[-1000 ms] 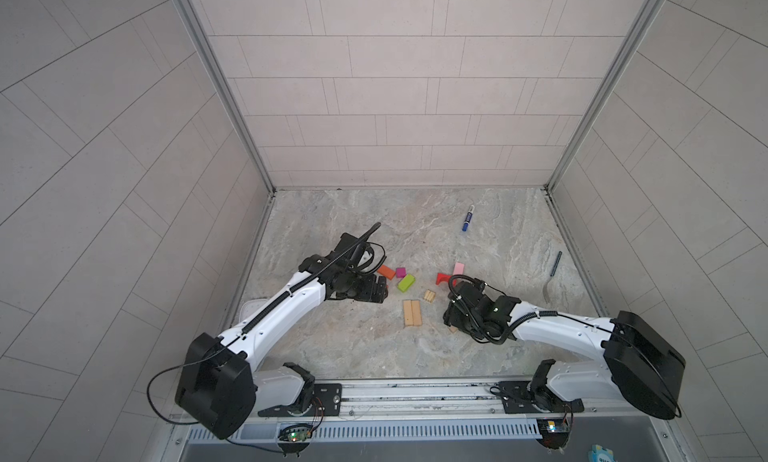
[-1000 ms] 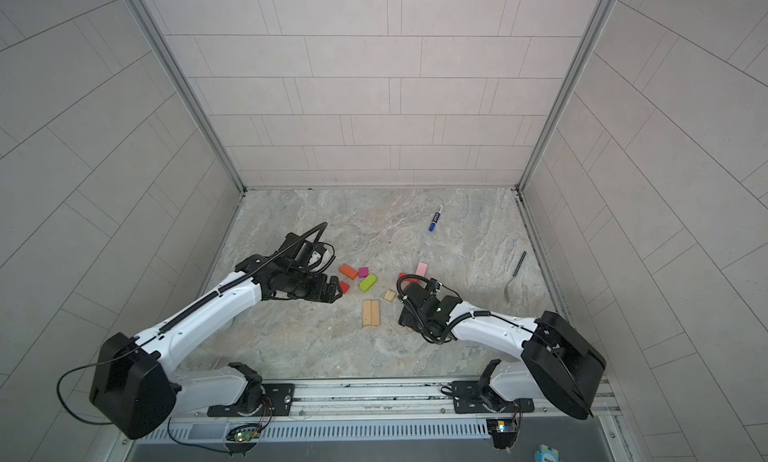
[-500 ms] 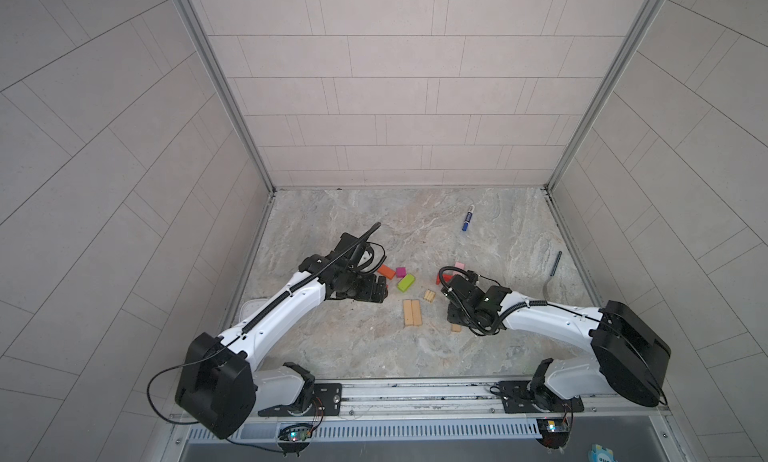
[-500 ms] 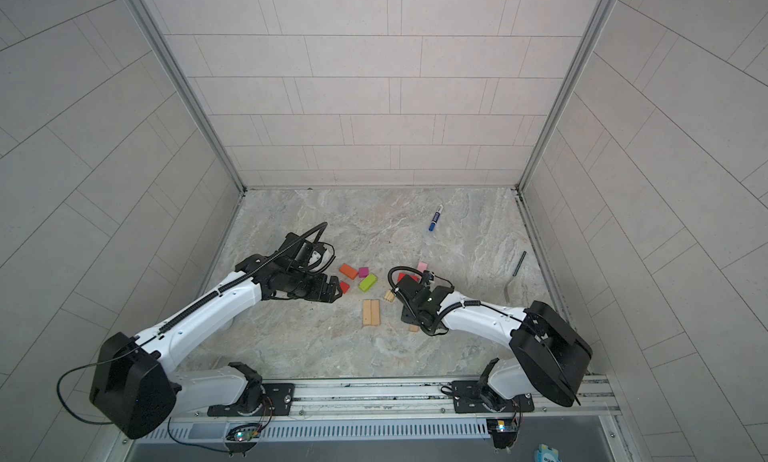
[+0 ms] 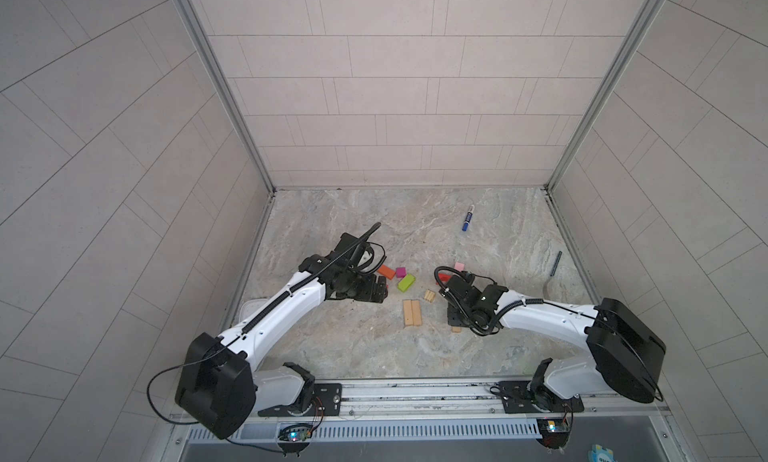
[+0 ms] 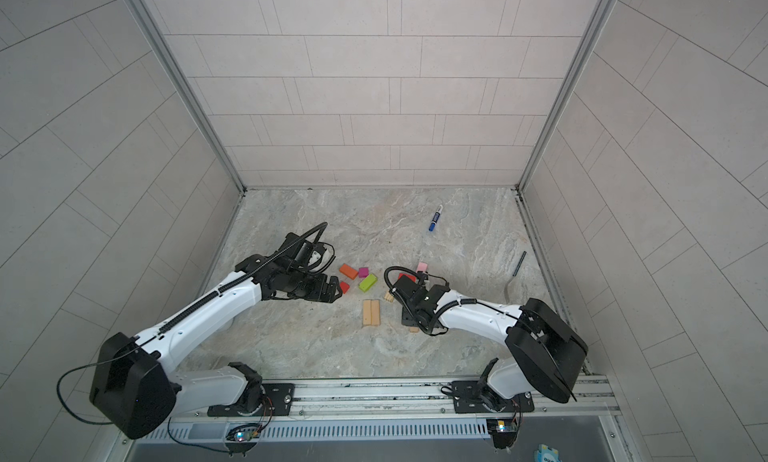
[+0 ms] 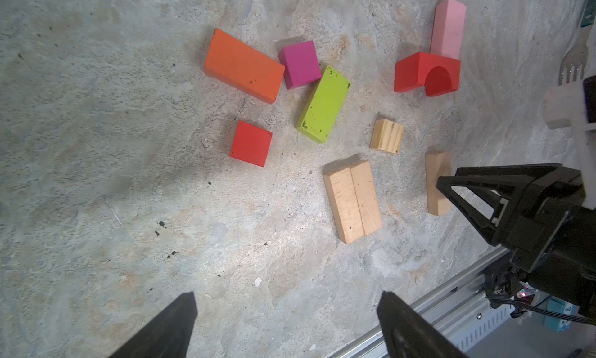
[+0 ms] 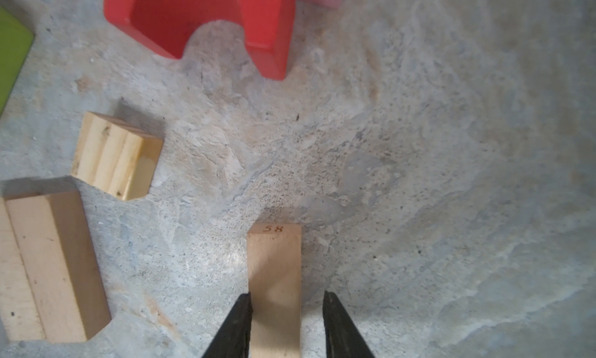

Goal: Build the wood block tower
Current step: 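Carry plank 58 with the right gripper toward the upright plank pair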

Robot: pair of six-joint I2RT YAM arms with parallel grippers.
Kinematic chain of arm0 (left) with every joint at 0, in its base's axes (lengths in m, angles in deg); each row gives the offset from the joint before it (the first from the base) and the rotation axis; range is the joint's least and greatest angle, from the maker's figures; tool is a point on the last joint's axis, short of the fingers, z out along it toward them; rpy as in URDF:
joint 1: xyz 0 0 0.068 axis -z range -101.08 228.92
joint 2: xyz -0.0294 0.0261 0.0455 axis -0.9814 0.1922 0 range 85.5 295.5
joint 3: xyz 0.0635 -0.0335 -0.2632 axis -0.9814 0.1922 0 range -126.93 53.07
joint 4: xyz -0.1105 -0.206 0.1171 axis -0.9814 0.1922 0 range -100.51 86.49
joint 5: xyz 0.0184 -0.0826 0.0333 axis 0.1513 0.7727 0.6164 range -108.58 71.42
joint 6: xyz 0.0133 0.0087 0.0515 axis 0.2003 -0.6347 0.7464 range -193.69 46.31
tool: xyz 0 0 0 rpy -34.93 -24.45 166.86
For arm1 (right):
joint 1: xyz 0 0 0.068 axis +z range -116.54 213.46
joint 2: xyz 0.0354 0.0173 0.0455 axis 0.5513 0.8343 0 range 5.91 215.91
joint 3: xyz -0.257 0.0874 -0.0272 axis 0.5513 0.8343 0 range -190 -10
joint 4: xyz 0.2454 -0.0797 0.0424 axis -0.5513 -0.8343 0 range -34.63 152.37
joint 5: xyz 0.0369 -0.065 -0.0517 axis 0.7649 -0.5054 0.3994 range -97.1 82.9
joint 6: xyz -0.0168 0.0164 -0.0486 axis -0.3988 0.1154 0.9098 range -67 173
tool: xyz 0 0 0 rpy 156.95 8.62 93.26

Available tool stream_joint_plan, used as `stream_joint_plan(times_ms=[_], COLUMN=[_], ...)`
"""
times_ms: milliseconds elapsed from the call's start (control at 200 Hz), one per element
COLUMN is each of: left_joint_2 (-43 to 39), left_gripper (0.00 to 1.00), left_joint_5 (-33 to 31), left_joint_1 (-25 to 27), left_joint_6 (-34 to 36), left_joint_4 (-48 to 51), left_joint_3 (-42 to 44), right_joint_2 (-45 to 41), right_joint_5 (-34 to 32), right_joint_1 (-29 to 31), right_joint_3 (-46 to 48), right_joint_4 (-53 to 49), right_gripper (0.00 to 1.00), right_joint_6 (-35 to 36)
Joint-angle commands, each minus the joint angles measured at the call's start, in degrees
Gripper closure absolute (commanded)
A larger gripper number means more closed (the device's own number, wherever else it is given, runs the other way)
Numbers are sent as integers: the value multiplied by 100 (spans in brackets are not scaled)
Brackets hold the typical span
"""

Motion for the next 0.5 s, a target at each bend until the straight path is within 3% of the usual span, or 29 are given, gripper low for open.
stream_joint_plan(times_ms=[0, 495], left_joint_2=[-15, 42], left_gripper=[5, 6], left_joint_5=[-59, -33], left_joint_1=[-44, -34], left_joint_6=[63, 59], left_joint_4=[54, 43], left_joint_3=[29, 1], right_joint_2=[90, 163], right_joint_5=[-11, 114], right_joint_1=[58, 155], right_joint_3=[-53, 5], right_joint_4=[-201, -134], right_gripper=[62, 60], right_joint_6=[103, 147])
